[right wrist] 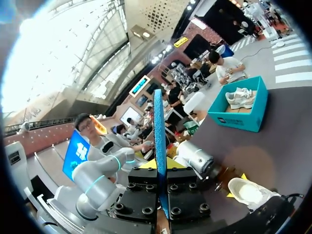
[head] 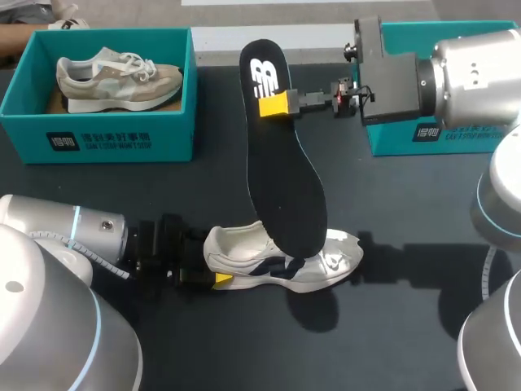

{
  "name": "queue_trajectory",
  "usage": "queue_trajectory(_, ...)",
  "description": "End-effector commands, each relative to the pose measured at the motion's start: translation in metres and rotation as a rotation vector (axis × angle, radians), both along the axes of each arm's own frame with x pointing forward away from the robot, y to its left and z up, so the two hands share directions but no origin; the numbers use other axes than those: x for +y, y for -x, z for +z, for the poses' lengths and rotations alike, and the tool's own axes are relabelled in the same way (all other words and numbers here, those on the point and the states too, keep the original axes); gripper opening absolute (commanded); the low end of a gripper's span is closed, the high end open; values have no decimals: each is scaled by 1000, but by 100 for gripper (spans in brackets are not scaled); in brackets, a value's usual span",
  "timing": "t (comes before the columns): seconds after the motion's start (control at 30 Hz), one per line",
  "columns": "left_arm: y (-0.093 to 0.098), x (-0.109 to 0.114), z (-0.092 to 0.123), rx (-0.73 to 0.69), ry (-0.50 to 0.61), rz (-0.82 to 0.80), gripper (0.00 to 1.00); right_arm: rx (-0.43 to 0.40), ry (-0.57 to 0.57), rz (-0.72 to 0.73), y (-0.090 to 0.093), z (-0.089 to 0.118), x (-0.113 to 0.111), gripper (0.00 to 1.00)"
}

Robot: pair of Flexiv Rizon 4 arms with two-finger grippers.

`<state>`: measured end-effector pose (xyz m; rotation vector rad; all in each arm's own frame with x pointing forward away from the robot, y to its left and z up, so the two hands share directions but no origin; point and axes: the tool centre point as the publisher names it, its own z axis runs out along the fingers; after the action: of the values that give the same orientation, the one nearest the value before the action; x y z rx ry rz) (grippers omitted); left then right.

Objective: Take the shoe out of the shoebox, open the shoe tongue, remove and reinsert the insole, then place the shoe into the shoebox

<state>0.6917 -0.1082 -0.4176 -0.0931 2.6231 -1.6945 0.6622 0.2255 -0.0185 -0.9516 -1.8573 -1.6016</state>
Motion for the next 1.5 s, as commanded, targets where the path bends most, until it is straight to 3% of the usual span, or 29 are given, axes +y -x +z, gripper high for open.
queue_trajectory(0.03, 1, -3, -7, 0, -1, 0, 0, 2, 11, -4, 3, 4, -2, 0)
queue_trajectory(0.27, 1, -3, -7, 0, -1, 0, 0, 2, 11, -4, 3, 4, -2, 0)
queue_trajectory(0.33, 1, -3, -7, 0, -1, 0, 0, -62, -69, 18, 2, 9, -6, 0)
queue_trajectory(0.47, 1, -3, -7, 0, -1, 0, 0, -140, -98, 30, 12, 15, -14, 0)
queue_trajectory(0.67, 1, -3, -7, 0, -1, 0, 0, -161, -82, 32, 30, 21, -20, 0)
queue_trajectory(0.93, 1, -3, -7, 0, -1, 0, 0, -121, -71, 25, 49, 23, -22, 0)
queue_trajectory(1.5, 1, -3, -7, 0, -1, 0, 0, -120, -85, 44, 69, 18, -16, 0)
